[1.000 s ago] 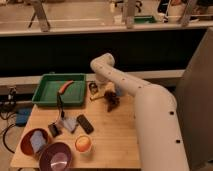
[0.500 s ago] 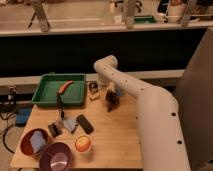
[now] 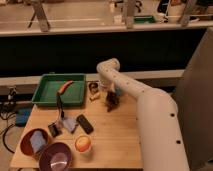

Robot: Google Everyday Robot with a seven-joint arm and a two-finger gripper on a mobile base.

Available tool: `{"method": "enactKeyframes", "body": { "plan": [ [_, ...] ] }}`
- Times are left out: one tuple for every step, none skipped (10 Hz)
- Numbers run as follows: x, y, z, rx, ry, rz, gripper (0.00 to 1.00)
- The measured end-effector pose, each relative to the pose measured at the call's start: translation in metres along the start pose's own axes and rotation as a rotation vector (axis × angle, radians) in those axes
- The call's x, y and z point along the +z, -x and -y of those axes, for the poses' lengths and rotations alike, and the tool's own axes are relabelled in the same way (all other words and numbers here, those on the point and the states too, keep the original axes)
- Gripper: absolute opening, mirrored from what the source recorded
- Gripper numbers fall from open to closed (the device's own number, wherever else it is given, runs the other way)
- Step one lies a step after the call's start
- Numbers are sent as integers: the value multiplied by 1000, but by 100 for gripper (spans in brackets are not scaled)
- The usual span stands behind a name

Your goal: Place banana in purple bowl

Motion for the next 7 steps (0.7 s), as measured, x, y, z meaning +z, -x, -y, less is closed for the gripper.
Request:
{"method": "enactKeyframes", "body": {
  "plan": [
    [1,2,0,24,-4,2,80],
    [1,4,0,36,-9,8,80],
    [0,10,0,50,-13,25,80],
    [0,16,0,61,-16,50,80],
    [0,18,1,69,-18,68,80],
    [2,18,1,77,-16,73,80],
    [6,18,1,87,-13,77,76]
  ]
}}
